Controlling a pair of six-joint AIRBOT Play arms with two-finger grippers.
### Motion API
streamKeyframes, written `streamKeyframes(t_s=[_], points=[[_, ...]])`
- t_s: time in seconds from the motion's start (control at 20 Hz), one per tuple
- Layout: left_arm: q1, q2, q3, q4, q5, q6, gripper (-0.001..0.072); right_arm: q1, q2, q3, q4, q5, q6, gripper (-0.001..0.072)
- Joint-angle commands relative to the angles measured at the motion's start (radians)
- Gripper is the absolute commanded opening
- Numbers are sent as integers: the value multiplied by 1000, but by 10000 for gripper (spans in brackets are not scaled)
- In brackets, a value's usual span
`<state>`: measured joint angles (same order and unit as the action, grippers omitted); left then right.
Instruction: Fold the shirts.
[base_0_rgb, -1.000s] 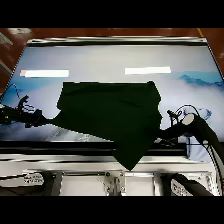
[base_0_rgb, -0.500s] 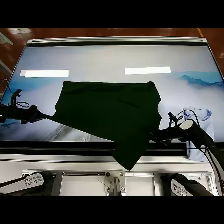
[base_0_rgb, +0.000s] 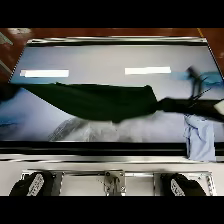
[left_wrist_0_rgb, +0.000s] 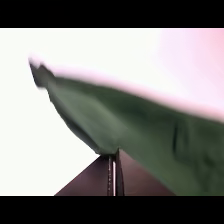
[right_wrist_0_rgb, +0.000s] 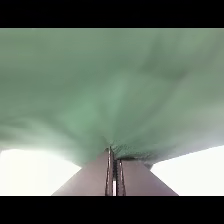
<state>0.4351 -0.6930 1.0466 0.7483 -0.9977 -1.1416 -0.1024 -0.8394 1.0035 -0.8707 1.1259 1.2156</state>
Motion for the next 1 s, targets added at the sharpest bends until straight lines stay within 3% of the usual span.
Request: streamKeyframes(t_s=[0.0, 0.1, 0.2, 0.3, 0.45, 0.55, 0.75, 0.8, 0.95], points=[[-10, 320, 116, -4, 284, -24, 35, 0, 192, 373, -208, -131, 92, 50], [-10, 403, 206, 22, 271, -90, 35, 0, 242, 534, -277, -66, 212, 50], [-10, 417, 300, 101, 161, -217, 35, 0, 262, 637, -294, 3, 222, 50], [-10, 373, 365, 161, 121, -270, 34, 0, 255, 693, -312, 13, 240, 50], [-10, 362, 443, 278, 33, -270, 35, -2, 309, 695, -471, 44, 312, 50], [-18, 367, 483, 358, -83, -266, 35, -16, 338, 695, -478, 86, 311, 50], [1, 340, 499, 339, -148, -259, 35, -15, 324, 695, -459, 108, 289, 50], [3, 343, 507, 356, -173, -218, 34, -14, 330, 695, -477, 116, 292, 50], [14, 327, 524, 360, -335, -202, 35, -22, 326, 695, -486, 218, 293, 50]])
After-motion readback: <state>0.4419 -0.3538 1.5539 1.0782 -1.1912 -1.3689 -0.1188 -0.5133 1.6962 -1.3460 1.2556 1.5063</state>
